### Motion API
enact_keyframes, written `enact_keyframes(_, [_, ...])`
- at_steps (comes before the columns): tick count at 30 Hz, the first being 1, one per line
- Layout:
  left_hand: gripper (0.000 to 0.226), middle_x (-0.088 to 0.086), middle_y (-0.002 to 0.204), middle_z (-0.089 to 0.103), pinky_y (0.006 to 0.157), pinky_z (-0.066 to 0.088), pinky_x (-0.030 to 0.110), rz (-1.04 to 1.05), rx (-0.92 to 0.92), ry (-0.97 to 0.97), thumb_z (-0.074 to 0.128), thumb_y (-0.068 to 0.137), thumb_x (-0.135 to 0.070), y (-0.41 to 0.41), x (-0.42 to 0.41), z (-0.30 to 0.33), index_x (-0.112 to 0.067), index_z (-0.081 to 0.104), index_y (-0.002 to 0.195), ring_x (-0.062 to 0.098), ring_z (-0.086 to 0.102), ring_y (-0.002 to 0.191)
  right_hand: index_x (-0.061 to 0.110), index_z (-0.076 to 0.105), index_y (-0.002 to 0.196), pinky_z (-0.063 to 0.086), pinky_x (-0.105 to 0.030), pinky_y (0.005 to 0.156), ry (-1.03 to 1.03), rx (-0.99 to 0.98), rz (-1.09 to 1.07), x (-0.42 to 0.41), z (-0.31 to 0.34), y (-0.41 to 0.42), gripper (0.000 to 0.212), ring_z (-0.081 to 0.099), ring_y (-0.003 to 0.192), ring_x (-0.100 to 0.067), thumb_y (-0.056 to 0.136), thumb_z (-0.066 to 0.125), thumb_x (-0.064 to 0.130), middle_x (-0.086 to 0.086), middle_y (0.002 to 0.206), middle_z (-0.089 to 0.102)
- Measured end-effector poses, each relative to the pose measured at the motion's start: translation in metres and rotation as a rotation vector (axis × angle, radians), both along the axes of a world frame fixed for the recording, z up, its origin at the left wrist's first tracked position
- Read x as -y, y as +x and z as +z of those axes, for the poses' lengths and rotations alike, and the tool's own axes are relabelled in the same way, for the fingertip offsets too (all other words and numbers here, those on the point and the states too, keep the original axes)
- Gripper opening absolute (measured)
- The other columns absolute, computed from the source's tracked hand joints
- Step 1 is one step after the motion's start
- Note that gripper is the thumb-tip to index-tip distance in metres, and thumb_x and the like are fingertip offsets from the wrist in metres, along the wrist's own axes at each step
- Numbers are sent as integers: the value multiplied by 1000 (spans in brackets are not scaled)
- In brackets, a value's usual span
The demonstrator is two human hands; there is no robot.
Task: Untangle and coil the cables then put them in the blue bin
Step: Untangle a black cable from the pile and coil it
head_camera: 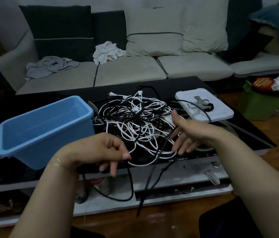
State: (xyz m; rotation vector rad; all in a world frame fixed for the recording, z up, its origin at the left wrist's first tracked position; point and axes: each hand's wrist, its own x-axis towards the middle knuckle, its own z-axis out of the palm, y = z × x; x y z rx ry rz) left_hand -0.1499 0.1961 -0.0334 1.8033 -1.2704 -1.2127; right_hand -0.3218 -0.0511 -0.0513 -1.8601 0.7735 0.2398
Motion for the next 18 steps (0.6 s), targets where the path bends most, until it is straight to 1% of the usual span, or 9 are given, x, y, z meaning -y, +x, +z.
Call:
enact_keyframes(2, [17,10,65,72,49,45,19,-72,-2,144,66,89,-25,-2,1,-5,-13,68,100,11,60,47,12,60,101,49,-26,55,-90,97,-247,12,-4,3,91,70,61,-22,72,21,89,-10,75,74])
enact_keyframes(4, [19,9,68,73,55,52,22,-101,6,255,65,91,-17,-8,5,-13,-9,65,108,13,65,53,13,60,94,50,-29,58,-288,184,-432,27,-11,4,74,68,64,-22,83,29,78,-8,77,72])
enact_keyframes(5, [18,8,68,73,55,52,22,-100,7,296,66,91,-15,-11,7,-17,-8,65,108,12,66,54,12,61,94,50,-31,63,-406,172,-462,35,-16,4,67,66,72,-25,86,35,73,-10,88,70])
enact_keyframes(7, [11,7,70,73,53,51,19,-66,9,339,66,90,-14,-17,11,-25,-8,65,100,9,65,53,11,57,117,44,-34,77,-568,37,-467,48,-28,5,60,59,102,-32,88,48,62,-16,122,56])
enact_keyframes(8, [9,8,73,73,51,49,18,-52,43,337,66,91,-15,-18,13,-27,-7,67,96,7,64,52,11,49,131,42,-36,82,-607,-39,-478,54,-34,4,64,51,115,-35,88,52,58,-17,134,44])
enact_keyframes(10, [16,3,77,74,53,47,15,-33,232,297,66,92,-24,-17,17,-30,-10,72,91,4,60,53,13,36,142,39,-39,94,-671,-106,-535,60,-41,4,73,35,130,-36,86,56,55,-15,145,31])
enact_keyframes(12, [23,-6,71,72,56,48,18,15,375,242,64,92,-35,-17,20,-33,-14,74,93,4,61,58,14,29,144,35,-43,100,-678,-95,-606,65,-48,4,76,27,134,-36,85,57,52,-13,149,28])
enact_keyframes(15, [25,-8,80,75,68,56,31,137,379,181,60,94,-37,-16,23,-36,-16,72,94,14,72,74,11,26,143,36,-44,99,-504,-5,-695,70,-58,4,72,31,131,-38,88,56,46,-20,144,35])
enact_keyframes(18, [20,-10,82,76,65,55,23,247,320,84,58,96,-34,-16,28,-36,-18,70,94,10,73,74,5,28,143,39,-40,94,-430,97,-718,73,-65,5,71,40,128,-39,90,59,41,-20,140,43])
